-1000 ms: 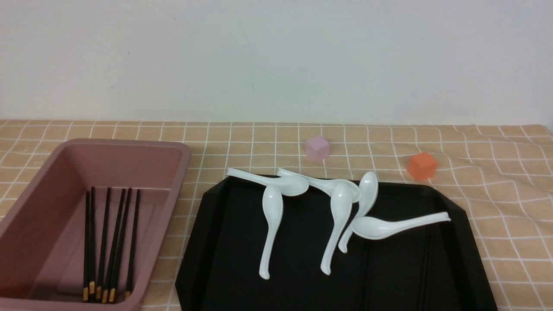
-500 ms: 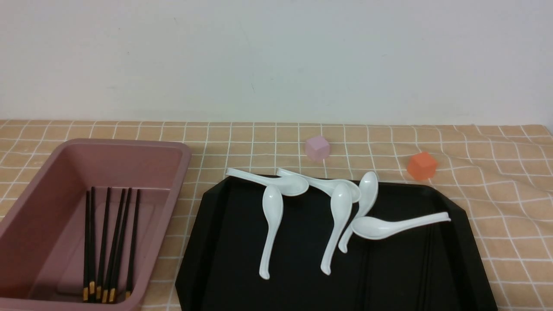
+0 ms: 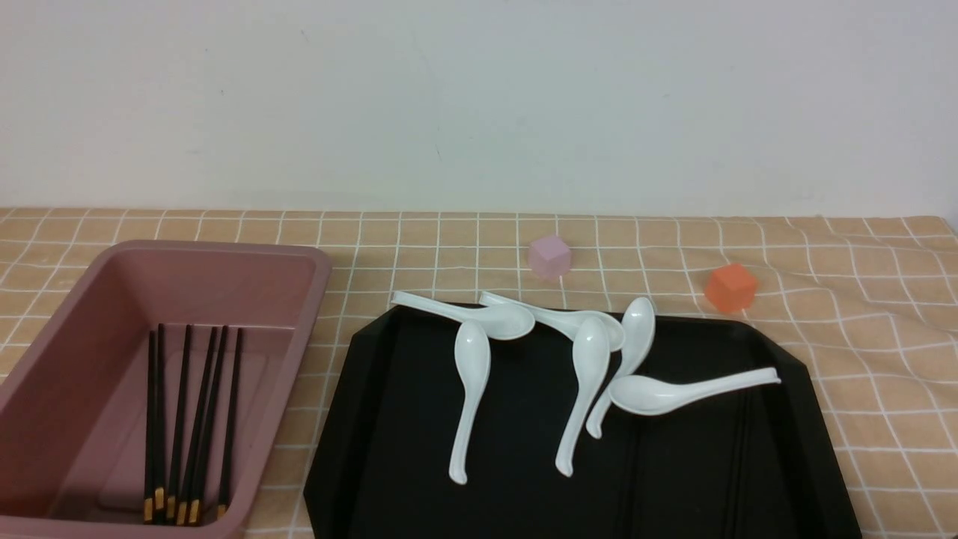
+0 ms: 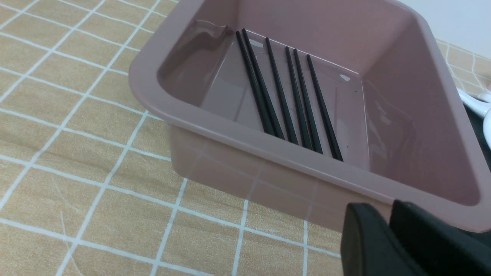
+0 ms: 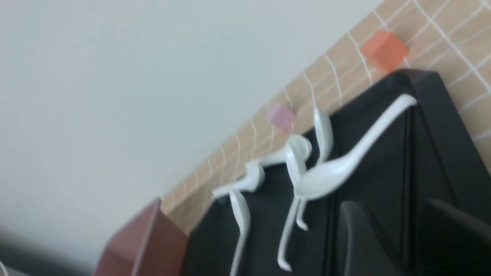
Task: On brown tablecloth take chopsticks from black tray and put them in box.
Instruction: 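Move the gripper over the chopsticks on the black tray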
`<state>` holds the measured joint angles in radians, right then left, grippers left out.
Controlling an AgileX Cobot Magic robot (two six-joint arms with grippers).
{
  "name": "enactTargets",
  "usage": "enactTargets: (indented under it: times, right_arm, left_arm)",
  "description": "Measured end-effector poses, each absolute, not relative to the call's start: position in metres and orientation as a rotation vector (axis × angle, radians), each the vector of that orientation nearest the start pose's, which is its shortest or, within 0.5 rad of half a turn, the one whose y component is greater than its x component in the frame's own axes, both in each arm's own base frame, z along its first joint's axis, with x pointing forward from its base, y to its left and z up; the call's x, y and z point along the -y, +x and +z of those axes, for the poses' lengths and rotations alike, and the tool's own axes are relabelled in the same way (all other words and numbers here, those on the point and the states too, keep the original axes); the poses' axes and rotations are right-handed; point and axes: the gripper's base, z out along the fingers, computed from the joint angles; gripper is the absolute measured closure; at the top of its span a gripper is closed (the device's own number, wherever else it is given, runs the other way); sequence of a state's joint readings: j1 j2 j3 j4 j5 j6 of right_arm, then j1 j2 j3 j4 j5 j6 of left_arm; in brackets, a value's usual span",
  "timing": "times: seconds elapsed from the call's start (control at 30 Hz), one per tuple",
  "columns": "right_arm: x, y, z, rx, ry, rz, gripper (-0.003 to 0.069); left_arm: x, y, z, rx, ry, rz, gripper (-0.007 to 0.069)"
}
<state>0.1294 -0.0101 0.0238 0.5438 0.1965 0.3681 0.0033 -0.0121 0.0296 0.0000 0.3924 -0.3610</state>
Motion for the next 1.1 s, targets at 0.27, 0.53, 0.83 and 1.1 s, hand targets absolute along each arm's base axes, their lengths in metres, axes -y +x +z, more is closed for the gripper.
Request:
enactTargets:
  times: [0.27,0.53,0.83,1.1]
  right_arm:
    - [-0.011,0.055,0.202,-1.501,0.627,0.889,0.0452]
    - [-0.017,0.055,0.279,-1.632,0.312,0.658,0.0669]
    - [-0.031,0.112,0.251,-2.513,0.215,0.428,0.0654]
    - [-0.063,0.150,0.212,-2.861,0.026,0.672,0.0615]
  left_arm:
    - [0.000,0.052,0.169,-1.869,-0.344,-0.244,0.0511]
    - [0.000,0.052,0.169,-1.869,-0.344,-0.244,0.0501]
    - [0.000,0.052,0.169,-1.869,-0.344,-0.244,0.0501]
    - [0.000,0.052,0.169,-1.869,-0.344,-0.244,0.0494]
